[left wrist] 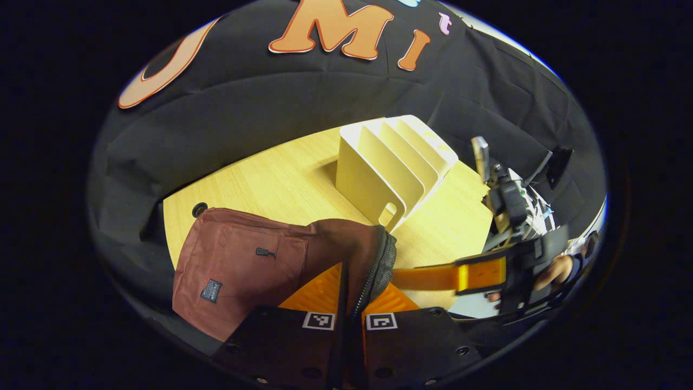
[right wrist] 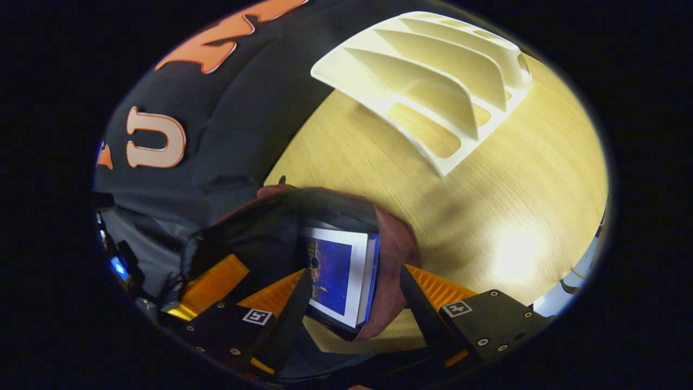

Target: Open the schoolbag, grab two books from the bookshelf and put them into the schoolbag.

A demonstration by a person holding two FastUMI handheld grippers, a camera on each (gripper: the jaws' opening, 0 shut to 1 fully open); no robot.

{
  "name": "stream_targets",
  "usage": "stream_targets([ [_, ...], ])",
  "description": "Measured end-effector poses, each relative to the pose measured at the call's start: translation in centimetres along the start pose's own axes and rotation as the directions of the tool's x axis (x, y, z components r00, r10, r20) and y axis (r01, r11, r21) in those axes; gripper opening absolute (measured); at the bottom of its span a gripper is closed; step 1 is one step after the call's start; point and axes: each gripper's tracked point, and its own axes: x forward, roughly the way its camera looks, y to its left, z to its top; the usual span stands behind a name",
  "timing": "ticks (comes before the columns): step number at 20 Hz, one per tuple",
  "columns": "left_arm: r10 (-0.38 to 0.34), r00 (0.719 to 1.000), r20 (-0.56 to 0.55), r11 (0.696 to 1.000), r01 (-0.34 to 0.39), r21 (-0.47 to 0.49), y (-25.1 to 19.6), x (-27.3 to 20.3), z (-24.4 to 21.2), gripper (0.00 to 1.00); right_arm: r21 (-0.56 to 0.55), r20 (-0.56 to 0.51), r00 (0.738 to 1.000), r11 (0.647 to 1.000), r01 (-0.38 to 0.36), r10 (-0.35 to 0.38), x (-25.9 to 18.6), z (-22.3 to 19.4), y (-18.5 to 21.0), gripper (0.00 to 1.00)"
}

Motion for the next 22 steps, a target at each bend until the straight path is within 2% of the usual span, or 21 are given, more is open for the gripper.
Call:
stream_targets([
  [3, -0.027, 1.000, -0.015, 0.999, 0.026, -0.048, -1.7, 2.1, -1.3, 0.13, 0.009, 0.087, 0.996, 1.000, -0.016, 0.015, -4.6, 3.5, -0.4, 0.97],
  [4, -0.020, 1.000, -0.015, 0.998, 0.019, -0.054, -2.1, 2.7, -1.6, 0.20, 0.004, 0.106, 0.994, 1.000, -0.022, 0.021, -5.6, 4.9, -0.6, 0.97],
  [5, -0.017, 1.000, -0.024, 0.998, 0.016, -0.062, -2.8, 3.2, -2.2, 0.22, -0.003, 0.118, 0.993, 1.000, -0.018, 0.018, -6.3, 5.7, -0.9, 0.97],
  [7, -0.001, 0.999, -0.036, 0.997, -0.002, -0.081, -3.9, 4.2, -2.1, 0.34, -0.039, 0.144, 0.989, 0.999, -0.009, 0.014, -8.4, 7.3, -1.8, 0.97],
  [10, 0.007, 0.998, -0.055, 0.987, -0.015, -0.160, -6.6, 5.1, -2.2, 1.00, -0.086, 0.147, 0.989, 0.996, -0.004, 0.017, -10.8, 9.5, -3.6, 0.97],
  [15, 0.075, 0.997, -0.031, 0.975, -0.080, -0.206, -10.4, 6.4, 0.0, 0.98, -0.130, 0.126, 0.992, 0.991, -0.008, 0.025, -13.3, 12.2, -6.6, 0.97],
  [19, 0.139, 0.990, 0.017, 0.965, -0.132, -0.226, -13.7, 6.4, 2.9, 0.98, -0.222, 0.130, 0.991, 0.975, 0.003, 0.027, -15.8, 15.2, -8.2, 0.98],
  [22, 0.179, 0.982, 0.057, 0.956, -0.160, -0.244, -16.3, 6.4, 5.4, 0.98, -0.287, 0.129, 0.990, 0.958, -0.015, 0.054, -17.8, 17.0, -8.8, 0.98],
])
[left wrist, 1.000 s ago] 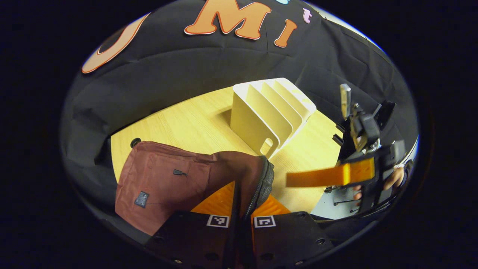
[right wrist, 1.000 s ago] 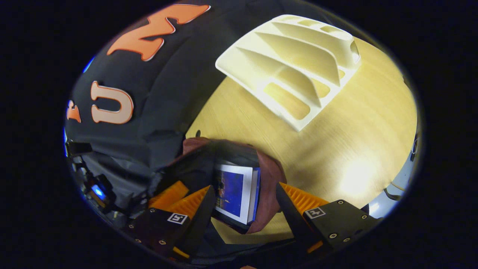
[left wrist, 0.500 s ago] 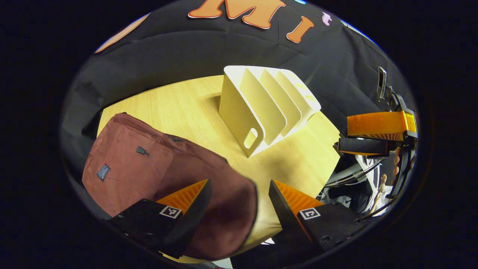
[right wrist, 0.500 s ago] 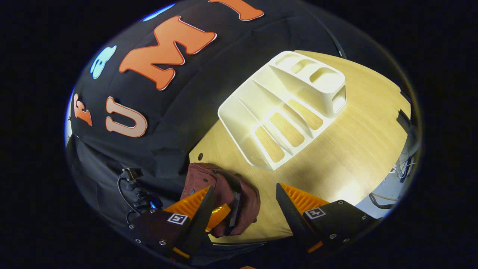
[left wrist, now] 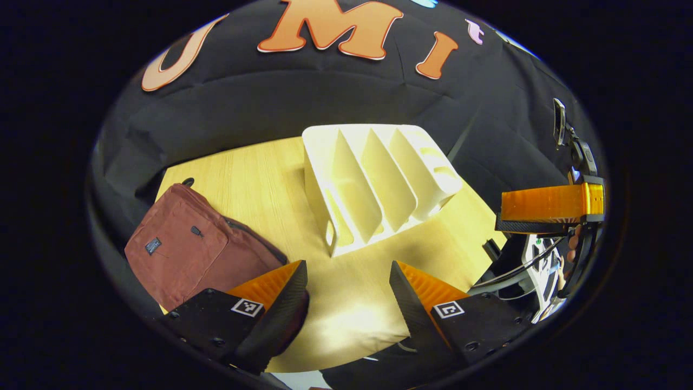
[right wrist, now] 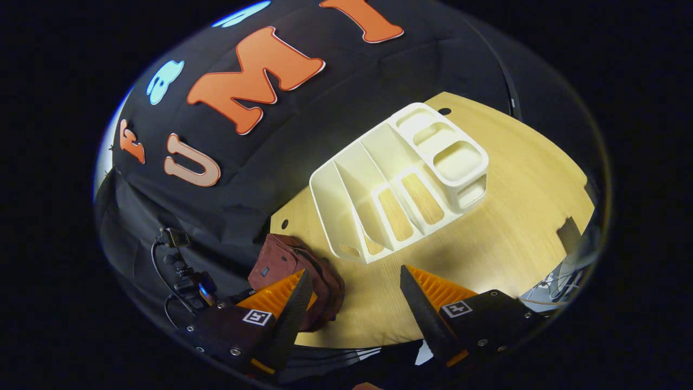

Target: Open the schoolbag, grab two books from the bookshelf and put them into the schoolbag.

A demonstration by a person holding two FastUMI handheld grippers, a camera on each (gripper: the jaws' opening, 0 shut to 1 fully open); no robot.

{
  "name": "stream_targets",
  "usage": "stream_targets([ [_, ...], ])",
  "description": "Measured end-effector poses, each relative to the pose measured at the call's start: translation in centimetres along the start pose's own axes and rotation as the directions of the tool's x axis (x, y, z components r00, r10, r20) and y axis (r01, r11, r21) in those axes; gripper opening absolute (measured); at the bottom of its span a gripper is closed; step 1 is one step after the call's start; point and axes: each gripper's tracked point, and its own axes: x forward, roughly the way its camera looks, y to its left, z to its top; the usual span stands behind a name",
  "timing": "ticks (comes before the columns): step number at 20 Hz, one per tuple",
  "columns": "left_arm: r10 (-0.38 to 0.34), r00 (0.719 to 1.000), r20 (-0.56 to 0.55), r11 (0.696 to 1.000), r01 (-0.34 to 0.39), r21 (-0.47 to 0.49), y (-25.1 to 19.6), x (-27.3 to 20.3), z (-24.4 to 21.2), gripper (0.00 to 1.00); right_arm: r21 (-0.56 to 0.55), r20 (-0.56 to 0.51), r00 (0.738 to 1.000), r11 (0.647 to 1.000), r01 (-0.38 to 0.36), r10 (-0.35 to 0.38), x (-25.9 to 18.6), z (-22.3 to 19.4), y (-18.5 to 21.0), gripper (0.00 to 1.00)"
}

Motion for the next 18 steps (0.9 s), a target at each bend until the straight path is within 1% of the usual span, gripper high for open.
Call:
stream_targets([
  [2, 0.024, 1.000, 0.017, 1.000, -0.024, -0.018, -2.0, -0.6, 0.6, 0.98, -0.037, 0.006, 1.000, 0.999, -0.001, 0.001, -1.1, 1.1, -0.9, 0.97],
  [3, 0.036, 0.999, 0.035, 0.999, -0.035, -0.023, -3.0, -1.0, 1.1, 0.98, -0.058, 0.008, 1.000, 0.998, -0.003, 0.003, -1.4, 1.4, -0.3, 0.98],
  [7, 0.078, 0.992, 0.098, 0.995, -0.072, -0.063, -6.3, -2.3, 3.8, 0.98, -0.125, 0.031, 1.000, 0.992, 0.001, 0.003, -3.3, 3.5, -0.6, 0.98],
  [9, 0.104, 0.986, 0.134, 0.993, -0.095, -0.067, -7.2, -3.1, 5.3, 0.98, -0.153, 0.061, 0.998, 0.988, 0.012, -0.002, -3.9, 4.9, -0.3, 0.98],
  [11, 0.133, 0.972, 0.193, 0.991, -0.127, -0.043, -7.3, -3.6, 7.8, 0.98, -0.198, 0.114, 0.993, 0.980, 0.026, -0.004, -4.1, 6.5, 0.3, 0.98],
  [13, 0.139, 0.958, 0.250, 0.990, -0.139, -0.017, -7.8, -4.2, 9.9, 0.98, -0.247, 0.165, 0.986, 0.967, 0.060, -0.019, -4.0, 7.9, 0.8, 0.97],
  [15, 0.139, 0.941, 0.309, 0.989, -0.145, -0.002, -8.0, -4.7, 12.5, 0.98, -0.254, 0.210, 0.977, 0.963, 0.086, -0.032, -4.3, 9.0, 1.7, 0.97],
  [17, 0.135, 0.925, 0.356, 0.990, -0.144, -0.001, -8.2, -4.9, 15.2, 0.98, -0.256, 0.277, 0.961, 0.962, 0.094, -0.020, -4.6, 11.1, 2.9, 0.98],
  [18, 0.125, 0.917, 0.380, 0.991, -0.136, 0.003, -8.2, -5.1, 16.4, 0.98, -0.265, 0.314, 0.949, 0.957, 0.120, -0.031, -4.6, 12.2, 3.1, 0.98],
])
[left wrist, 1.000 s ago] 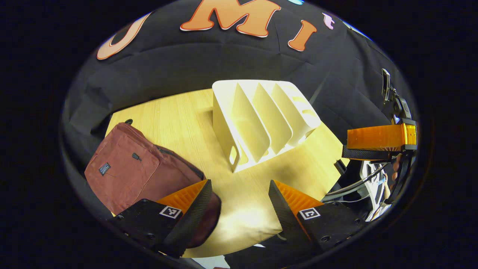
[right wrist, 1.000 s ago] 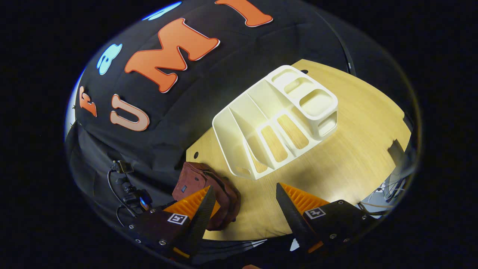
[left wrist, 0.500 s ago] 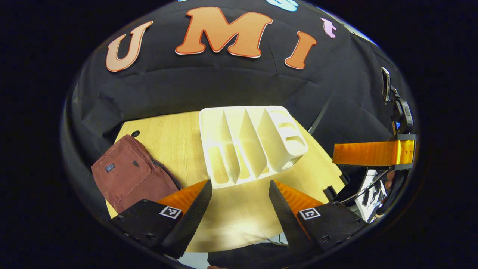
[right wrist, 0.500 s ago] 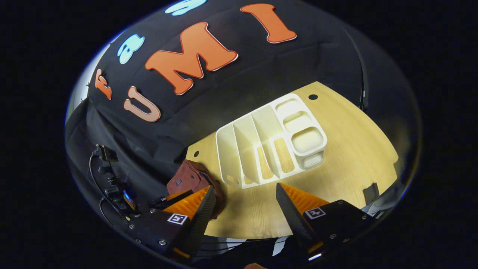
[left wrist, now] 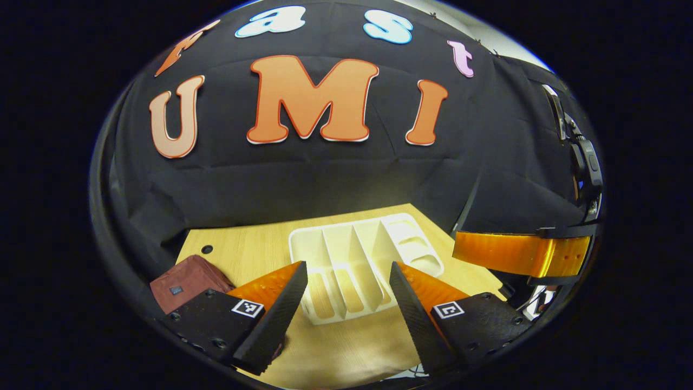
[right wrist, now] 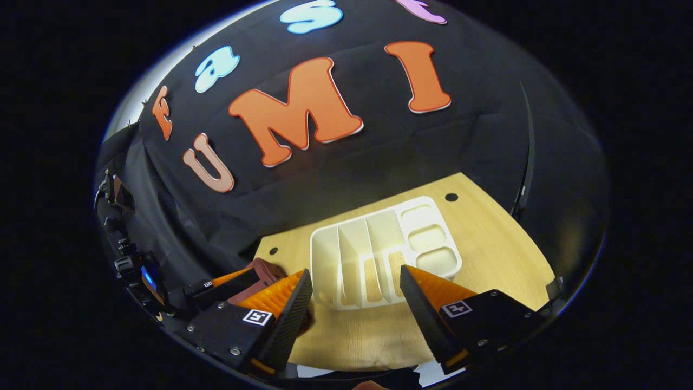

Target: Open the schoolbag, grab two books from the bookshelf and put them into the schoolbag.

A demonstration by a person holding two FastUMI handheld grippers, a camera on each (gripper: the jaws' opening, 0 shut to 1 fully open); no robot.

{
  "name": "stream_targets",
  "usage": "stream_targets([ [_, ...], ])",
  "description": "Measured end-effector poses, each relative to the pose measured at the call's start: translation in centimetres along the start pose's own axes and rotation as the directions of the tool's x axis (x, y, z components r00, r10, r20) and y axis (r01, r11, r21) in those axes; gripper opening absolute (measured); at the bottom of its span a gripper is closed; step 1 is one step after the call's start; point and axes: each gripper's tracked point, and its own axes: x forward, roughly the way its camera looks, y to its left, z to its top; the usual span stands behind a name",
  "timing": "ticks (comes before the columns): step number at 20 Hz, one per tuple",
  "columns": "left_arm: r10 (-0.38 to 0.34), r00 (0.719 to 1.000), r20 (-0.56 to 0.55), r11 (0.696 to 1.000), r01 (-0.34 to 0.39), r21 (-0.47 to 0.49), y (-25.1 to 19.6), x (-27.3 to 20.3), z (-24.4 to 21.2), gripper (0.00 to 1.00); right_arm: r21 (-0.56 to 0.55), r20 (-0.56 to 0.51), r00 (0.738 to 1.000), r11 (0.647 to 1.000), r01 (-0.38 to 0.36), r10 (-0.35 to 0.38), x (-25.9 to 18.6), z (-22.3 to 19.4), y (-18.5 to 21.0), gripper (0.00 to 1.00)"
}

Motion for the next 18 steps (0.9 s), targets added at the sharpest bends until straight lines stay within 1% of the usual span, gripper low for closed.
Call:
stream_targets([
  [2, -0.002, 0.998, 0.059, 1.000, 0.001, 0.016, 0.5, 0.6, 2.6, 0.98, -0.039, 0.063, 0.997, 0.998, 0.045, -0.043, 0.1, 2.1, -0.3, 0.97],
  [4, -0.007, 0.993, 0.117, 1.000, 0.005, 0.013, 0.9, 1.1, 4.6, 0.98, -0.064, 0.105, 0.992, 0.995, 0.081, -0.074, 0.6, 3.4, -0.2, 0.97],
  [5, -0.016, 0.989, 0.146, 1.000, 0.015, 0.006, 0.9, 1.3, 5.5, 0.97, -0.078, 0.126, 0.989, 0.993, 0.088, -0.078, 0.8, 4.0, -0.1, 0.97],
  [7, -0.012, 0.979, 0.204, 1.000, 0.012, 0.006, 1.2, 1.4, 6.3, 0.97, -0.116, 0.167, 0.979, 0.984, 0.133, -0.113, 1.2, 5.1, -0.6, 0.98],
  [8, 0.003, 0.977, 0.213, 1.000, -0.004, 0.007, 1.6, 1.5, 6.6, 0.97, -0.124, 0.174, 0.977, 0.981, 0.146, -0.123, 1.3, 5.4, -0.7, 0.97],
  [11, 0.042, 0.971, 0.235, 0.999, -0.043, -0.001, 2.1, 1.6, 8.0, 0.98, -0.154, 0.180, 0.980, 0.981, 0.115, -0.086, 1.5, 5.9, -0.3, 0.97],
  [13, 0.098, 0.959, 0.266, 0.995, -0.101, -0.002, 2.2, 1.1, 9.1, 0.97, -0.178, 0.207, 0.977, 0.979, 0.097, -0.059, 1.1, 6.9, -0.4, 0.97],
  [14, 0.128, 0.948, 0.290, 0.992, -0.128, -0.020, 2.1, 0.7, 9.6, 0.98, -0.204, 0.227, 0.974, 0.976, 0.075, -0.027, 0.9, 7.7, -0.1, 0.97],
  [17, 0.171, 0.932, 0.319, 0.985, -0.156, -0.071, -0.1, 0.2, 9.7, 0.97, -0.297, 0.255, 0.967, 0.952, 0.072, 0.006, 0.1, 8.8, -1.0, 0.97],
  [18, 0.180, 0.930, 0.321, 0.983, -0.162, -0.080, -0.8, 0.1, 9.7, 0.97, -0.310, 0.248, 0.969, 0.949, 0.054, 0.026, -0.4, 8.9, -1.2, 0.97],
])
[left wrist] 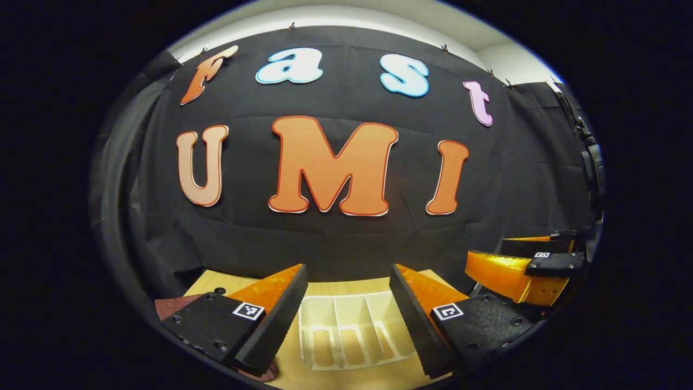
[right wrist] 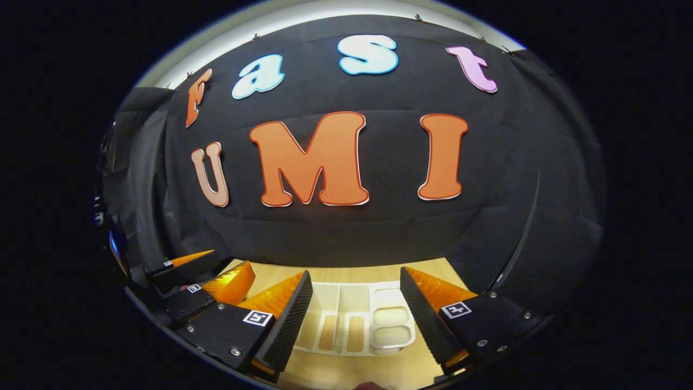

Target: Open the schoolbag, grab two books from the bookshelf and put them into the schoolbag.

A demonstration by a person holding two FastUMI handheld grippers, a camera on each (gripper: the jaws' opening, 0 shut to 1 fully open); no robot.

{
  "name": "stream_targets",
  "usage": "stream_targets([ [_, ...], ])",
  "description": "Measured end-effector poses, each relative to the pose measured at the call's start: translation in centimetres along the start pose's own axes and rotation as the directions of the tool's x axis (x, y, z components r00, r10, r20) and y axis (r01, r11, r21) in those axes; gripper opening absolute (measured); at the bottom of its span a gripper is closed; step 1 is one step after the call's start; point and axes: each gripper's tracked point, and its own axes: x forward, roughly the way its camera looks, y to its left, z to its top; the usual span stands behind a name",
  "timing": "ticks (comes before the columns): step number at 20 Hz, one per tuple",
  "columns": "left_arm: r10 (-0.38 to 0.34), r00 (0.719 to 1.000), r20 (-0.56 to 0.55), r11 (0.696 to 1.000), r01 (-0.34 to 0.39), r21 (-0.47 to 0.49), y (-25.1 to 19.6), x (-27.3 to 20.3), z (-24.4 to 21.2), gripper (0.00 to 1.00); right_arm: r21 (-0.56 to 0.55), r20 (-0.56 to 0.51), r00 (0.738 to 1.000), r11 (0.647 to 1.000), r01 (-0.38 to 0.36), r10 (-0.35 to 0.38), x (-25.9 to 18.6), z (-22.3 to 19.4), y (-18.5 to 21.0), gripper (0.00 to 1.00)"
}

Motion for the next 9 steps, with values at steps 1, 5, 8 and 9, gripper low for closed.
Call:
stream_targets([
  [1, 0.009, 1.000, 0.010, 1.000, -0.009, -0.002, -0.5, -0.3, 0.1, 0.97, 0.005, -0.001, 1.000, 1.000, -0.023, 0.023, -0.4, 0.0, 0.0, 0.97],
  [5, 0.049, 0.995, 0.081, 0.999, -0.050, 0.008, -1.4, -1.7, 1.1, 0.97, 0.009, 0.074, 0.996, 0.999, -0.046, 0.045, -1.1, 1.3, -1.1, 0.97],
  [8, 0.056, 0.990, 0.127, 0.998, -0.058, 0.010, -1.8, -2.1, 1.8, 0.96, 0.054, 0.132, 0.991, 0.998, -0.044, 0.037, -1.3, 2.3, -2.0, 0.97],
  [9, 0.059, 0.989, 0.135, 0.998, -0.062, 0.017, -1.7, -2.2, 1.8, 0.96, 0.069, 0.148, 0.988, 0.996, -0.049, 0.038, -1.5, 2.6, -2.3, 0.97],
])
